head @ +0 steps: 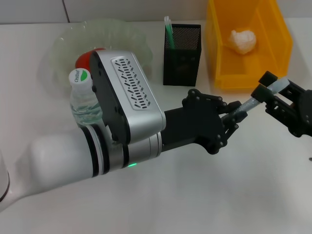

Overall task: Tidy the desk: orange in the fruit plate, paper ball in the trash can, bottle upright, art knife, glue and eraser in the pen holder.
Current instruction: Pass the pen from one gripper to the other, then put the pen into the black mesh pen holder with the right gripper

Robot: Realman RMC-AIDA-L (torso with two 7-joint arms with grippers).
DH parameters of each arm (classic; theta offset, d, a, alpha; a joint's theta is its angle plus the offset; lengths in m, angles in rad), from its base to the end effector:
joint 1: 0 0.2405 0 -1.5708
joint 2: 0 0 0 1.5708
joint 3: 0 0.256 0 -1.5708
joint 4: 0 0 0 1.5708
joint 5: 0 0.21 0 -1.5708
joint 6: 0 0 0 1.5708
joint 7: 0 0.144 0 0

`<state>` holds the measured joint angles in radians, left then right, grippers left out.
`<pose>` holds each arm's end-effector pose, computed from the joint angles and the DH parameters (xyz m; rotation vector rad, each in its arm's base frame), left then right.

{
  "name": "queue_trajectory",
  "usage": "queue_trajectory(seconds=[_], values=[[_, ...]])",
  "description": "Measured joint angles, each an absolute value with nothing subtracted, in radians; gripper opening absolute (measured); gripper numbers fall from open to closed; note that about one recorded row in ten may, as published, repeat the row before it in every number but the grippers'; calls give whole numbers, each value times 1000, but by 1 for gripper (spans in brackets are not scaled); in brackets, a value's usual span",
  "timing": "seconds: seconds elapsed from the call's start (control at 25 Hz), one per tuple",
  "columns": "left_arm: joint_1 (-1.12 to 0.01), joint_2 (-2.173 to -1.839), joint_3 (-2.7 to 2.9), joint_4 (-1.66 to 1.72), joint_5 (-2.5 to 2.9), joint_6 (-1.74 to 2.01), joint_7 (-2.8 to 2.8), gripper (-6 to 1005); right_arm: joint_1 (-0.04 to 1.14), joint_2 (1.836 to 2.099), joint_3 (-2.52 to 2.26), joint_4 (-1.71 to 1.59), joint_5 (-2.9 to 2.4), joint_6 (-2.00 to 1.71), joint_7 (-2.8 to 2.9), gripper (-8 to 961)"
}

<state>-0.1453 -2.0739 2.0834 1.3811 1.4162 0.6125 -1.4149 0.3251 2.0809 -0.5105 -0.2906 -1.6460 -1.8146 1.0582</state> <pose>-0.1196 0.2626 -0.1085 -2.6780 -0.0886 -0.6558 0.2926 0.2476 0.0032 -2.2359 0.6831 1.3825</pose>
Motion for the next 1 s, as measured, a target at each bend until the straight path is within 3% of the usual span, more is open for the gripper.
queue_trajectory(seconds=[0.24, 0.36, 0.56, 0.76, 1.0], values=[[-147, -2075, 2078, 1377, 1415, 631, -1414, 140, 340, 2082, -524, -286, -1648, -1792, 1069, 549], [-147, -2075, 2075, 1374, 1415, 634, -1414, 140, 336, 2081, -525, -288, -1651, -1794, 1065, 496], [-155, -2077, 2074, 1360, 1414, 635, -1415, 137, 332, 2082, -524, -291, -1652, -1797, 1062, 254], [-165, -2079, 2082, 1339, 1414, 629, -1414, 135, 330, 2082, -515, -291, -1648, -1803, 1061, 208], [-173, -2078, 2081, 1323, 1414, 629, -1414, 290, 321, 2082, -509, -292, -1641, -1815, 1060, 175]])
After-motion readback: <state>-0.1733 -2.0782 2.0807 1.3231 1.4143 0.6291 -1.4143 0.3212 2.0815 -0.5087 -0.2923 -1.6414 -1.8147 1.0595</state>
